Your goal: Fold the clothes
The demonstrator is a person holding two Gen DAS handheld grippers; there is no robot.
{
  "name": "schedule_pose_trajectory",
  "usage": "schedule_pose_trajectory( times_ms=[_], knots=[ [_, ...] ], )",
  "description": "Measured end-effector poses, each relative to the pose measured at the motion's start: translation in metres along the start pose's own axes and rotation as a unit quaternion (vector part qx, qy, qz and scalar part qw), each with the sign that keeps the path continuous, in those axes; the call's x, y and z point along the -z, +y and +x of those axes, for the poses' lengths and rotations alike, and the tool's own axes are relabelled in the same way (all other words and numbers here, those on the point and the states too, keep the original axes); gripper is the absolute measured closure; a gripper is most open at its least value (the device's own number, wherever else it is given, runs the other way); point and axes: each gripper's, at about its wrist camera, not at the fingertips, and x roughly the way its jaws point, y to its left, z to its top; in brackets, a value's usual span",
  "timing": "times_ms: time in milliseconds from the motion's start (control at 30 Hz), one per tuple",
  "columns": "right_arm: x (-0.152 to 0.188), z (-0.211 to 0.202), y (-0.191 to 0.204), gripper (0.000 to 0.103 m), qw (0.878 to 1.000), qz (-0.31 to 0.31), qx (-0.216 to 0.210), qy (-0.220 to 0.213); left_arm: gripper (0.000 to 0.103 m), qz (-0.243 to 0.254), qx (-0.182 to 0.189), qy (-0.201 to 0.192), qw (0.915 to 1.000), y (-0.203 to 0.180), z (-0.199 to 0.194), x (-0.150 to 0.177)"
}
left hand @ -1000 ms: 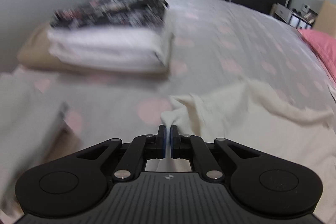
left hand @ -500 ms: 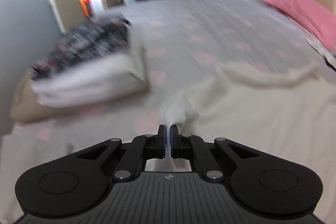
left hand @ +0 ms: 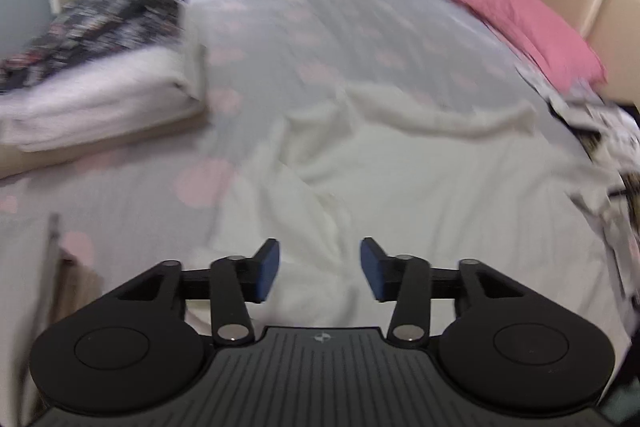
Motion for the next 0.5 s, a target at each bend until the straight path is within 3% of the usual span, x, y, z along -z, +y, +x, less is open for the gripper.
schedule_pose_trajectory(
  times_ms=[100,200,333,433,500],
  knots=[
    [0.000,-0.001,0.002,0.051,1.000,-0.005,-0.003,-0.002,0.058,-0.042,-0.055,0.002,0.9976,0.025,0.001,-0.003],
    [0.000,-0.003,0.003,0.051,1.000,-0.007,-0.005,-0.005,0.058,-0.071,-0.101,0.048,0.9912,0.044,0.015,0.004],
    [-0.001,-0.005,0.004,0.051,1.000,-0.009,-0.007,-0.009,0.058,-0.109,-0.129,0.126,0.9776,0.064,0.039,0.022],
    [-0.001,-0.005,0.006,0.051,1.000,-0.014,-0.009,-0.011,0.059,-0.145,-0.127,0.157,0.9686,0.075,0.056,0.035],
    [-0.001,-0.005,0.009,0.051,1.000,-0.019,-0.009,-0.012,0.065,-0.172,-0.120,0.169,0.9629,0.081,0.066,0.043]
  ],
)
